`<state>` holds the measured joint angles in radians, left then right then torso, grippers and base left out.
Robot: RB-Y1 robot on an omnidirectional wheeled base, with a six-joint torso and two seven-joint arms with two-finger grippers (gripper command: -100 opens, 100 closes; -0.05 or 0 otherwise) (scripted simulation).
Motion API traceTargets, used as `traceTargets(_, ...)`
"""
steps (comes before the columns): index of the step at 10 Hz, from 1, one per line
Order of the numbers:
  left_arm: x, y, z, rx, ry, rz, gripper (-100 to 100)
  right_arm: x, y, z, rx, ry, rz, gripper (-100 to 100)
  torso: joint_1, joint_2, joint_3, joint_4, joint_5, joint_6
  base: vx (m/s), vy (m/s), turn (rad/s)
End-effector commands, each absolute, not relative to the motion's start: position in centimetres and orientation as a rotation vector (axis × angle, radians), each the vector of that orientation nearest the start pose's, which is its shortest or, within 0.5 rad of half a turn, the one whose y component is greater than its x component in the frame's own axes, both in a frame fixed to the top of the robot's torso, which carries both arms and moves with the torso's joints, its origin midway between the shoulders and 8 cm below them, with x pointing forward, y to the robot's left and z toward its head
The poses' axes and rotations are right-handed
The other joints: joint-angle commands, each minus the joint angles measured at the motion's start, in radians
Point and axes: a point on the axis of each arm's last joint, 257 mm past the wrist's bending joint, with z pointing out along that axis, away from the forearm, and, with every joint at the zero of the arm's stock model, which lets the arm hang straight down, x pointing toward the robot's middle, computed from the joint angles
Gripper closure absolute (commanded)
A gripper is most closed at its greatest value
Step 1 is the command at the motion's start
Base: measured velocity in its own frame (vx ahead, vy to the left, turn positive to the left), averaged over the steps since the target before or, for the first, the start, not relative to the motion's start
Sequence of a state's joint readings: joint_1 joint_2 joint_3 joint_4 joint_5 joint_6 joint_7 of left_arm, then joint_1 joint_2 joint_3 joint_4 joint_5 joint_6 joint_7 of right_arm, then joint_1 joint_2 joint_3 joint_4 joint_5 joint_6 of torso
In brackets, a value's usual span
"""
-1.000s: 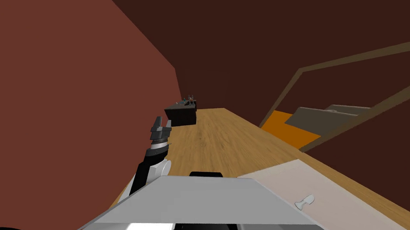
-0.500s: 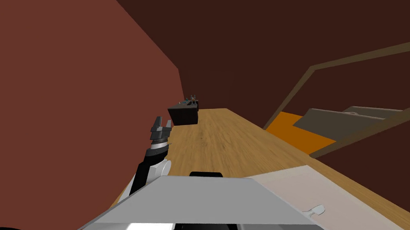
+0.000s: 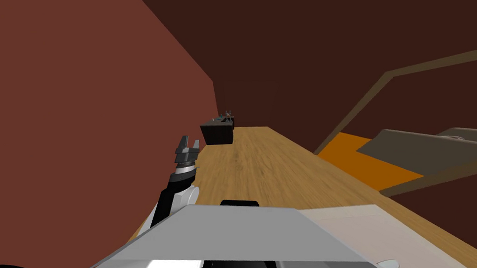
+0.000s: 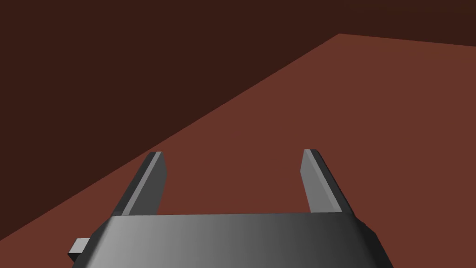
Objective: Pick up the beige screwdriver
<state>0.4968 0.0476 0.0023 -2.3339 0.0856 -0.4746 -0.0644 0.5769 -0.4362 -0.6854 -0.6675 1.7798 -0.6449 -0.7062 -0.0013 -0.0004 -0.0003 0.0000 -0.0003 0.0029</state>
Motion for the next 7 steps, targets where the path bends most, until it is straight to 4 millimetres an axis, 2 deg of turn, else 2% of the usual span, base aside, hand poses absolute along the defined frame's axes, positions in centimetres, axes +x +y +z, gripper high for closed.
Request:
traceTargets(1, 33.7, 28.2, 4.5, -0.628, 0.595, -1.307, 0, -13.5, -56.3, -57.0, 1.346, 2.611, -0.148, -100, 0.000, 0.000, 0.000, 0.000, 0.000, 0.000, -0.019, -0.016, 0.176)
traceTargets(3, 33.7, 28.2, 4.5, -0.627, 0.595, -1.307, 0, -16.6, -54.7, -57.6, 1.414, 2.659, -0.147, -100, -0.001, 0.001, 0.000, 0.000, 0.000, -0.001, -0.033, -0.044, 0.239)
traceTargets(6, 33.7, 28.2, 4.5, -0.628, 0.595, -1.307, 0, -19.7, -52.1, -58.3, 1.486, 2.710, -0.125, -100, -0.001, 0.003, 0.001, 0.001, 0.000, 0.000, -0.058, -0.041, 0.145)
traceTargets(7, 33.7, 28.2, 4.5, -0.628, 0.595, -1.307, 0, -18.8, -52.8, -58.2, 1.455, 2.704, -0.130, -100, 0.000, 0.003, 0.002, 0.001, 0.000, 0.000, -0.047, -0.017, 0.006)
